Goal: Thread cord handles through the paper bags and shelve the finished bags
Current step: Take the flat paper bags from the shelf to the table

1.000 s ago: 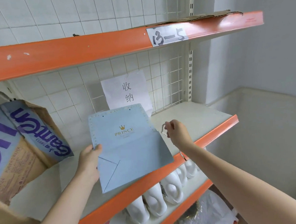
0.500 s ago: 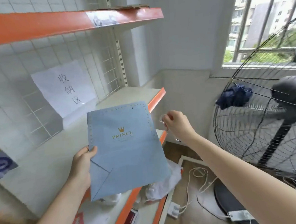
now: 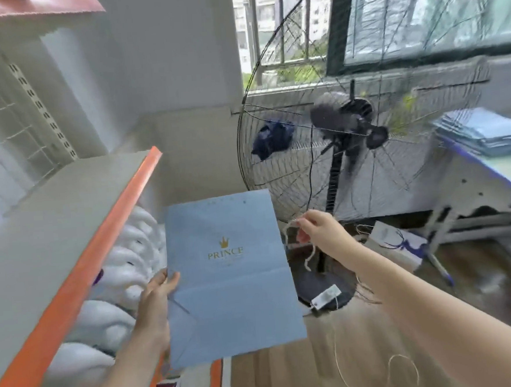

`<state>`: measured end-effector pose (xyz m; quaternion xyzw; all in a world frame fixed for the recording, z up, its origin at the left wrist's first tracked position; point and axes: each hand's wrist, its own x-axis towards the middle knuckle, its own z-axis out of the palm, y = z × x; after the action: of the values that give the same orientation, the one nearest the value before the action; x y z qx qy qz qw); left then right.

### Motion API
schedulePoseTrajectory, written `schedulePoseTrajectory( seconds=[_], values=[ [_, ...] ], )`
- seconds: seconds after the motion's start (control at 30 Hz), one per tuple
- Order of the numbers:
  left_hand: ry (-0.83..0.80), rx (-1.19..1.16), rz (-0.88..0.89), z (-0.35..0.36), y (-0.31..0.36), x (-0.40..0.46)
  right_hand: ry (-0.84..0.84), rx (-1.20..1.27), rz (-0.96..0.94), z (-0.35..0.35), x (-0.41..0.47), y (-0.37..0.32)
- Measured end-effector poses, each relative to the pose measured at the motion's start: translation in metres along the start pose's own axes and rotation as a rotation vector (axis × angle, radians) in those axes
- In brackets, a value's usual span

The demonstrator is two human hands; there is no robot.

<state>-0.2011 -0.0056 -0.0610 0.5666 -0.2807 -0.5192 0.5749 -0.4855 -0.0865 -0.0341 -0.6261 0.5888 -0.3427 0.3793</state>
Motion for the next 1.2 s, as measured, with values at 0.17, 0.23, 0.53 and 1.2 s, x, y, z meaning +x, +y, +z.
schedulePoseTrajectory(
  seconds=[0.17, 0.23, 0.53, 1.2],
  values=[
    [-0.15, 0.047, -0.031, 0.072, -0.012, 0.011, 0.166, 0.025, 0.105, -0.056, -0.014, 0.041],
    [-0.212, 0.058, -0.045, 0.106, -0.017, 0.01, 0.232, 0.036, 0.157, -0.081, -0.021, 0.058],
    [-0.481, 0.161, -0.061, 0.292, -0.045, -0.025, 0.454, 0.106, 0.318, -0.226, -0.065, 0.149],
    [-0.616, 0.269, -0.107, 0.666, -0.151, -0.107, 0.646, -0.029, 0.343, -0.57, -0.123, 0.312]
  ],
)
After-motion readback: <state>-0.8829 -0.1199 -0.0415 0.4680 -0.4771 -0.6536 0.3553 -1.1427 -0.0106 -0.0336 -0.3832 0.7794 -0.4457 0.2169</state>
